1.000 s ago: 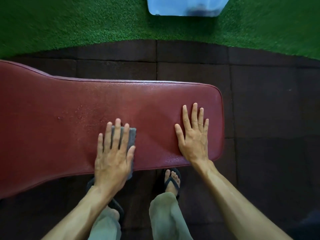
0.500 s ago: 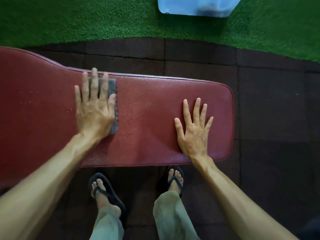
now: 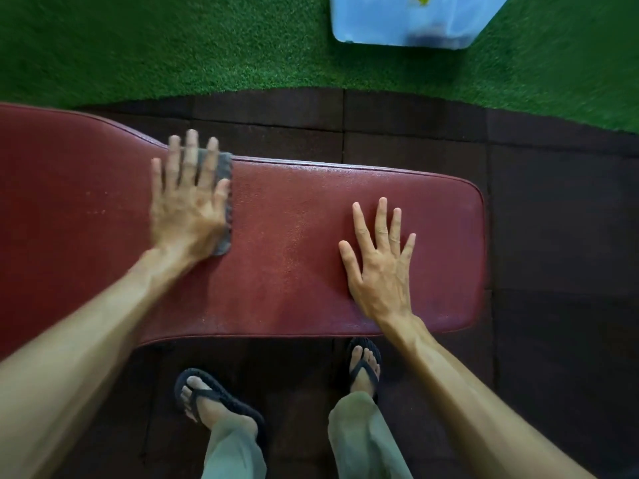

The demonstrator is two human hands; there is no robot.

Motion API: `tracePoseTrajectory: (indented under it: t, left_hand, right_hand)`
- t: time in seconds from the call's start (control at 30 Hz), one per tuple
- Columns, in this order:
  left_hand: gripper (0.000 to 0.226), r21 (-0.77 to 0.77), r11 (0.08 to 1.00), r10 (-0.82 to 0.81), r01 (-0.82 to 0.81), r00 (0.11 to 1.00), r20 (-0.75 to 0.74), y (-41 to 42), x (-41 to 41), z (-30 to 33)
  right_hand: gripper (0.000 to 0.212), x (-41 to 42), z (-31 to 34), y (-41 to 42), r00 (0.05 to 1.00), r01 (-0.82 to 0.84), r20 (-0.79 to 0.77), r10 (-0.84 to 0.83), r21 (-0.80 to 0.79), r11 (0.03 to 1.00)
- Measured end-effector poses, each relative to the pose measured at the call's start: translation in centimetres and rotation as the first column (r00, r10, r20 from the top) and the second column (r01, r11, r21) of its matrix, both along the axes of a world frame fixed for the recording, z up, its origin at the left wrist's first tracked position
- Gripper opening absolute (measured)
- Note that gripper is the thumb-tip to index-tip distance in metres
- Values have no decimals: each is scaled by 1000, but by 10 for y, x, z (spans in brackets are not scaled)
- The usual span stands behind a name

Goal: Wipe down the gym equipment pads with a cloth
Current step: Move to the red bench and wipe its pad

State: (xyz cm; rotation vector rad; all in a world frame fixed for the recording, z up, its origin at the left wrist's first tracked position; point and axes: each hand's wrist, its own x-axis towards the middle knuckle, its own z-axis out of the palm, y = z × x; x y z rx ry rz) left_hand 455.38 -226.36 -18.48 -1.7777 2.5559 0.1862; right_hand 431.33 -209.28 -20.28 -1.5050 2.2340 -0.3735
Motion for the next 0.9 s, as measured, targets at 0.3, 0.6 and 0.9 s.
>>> tracePoseTrajectory:
  t: [0.3, 0.6, 0.9]
  left_hand:
    - [63, 47, 977, -210, 209, 977, 28, 125, -21, -4]
    - [63, -2, 999, -45, 45, 998, 32, -39, 103, 16]
    - [64, 38, 972, -232, 233, 973, -13, 112, 30, 3]
  right_hand:
    - [55, 51, 1, -25, 1000, 28, 11, -28, -2, 1000]
    - [55, 72, -3, -28, 993, 113, -33, -112, 36, 993]
    - [56, 80, -2, -32, 986, 153, -81, -146, 80, 985]
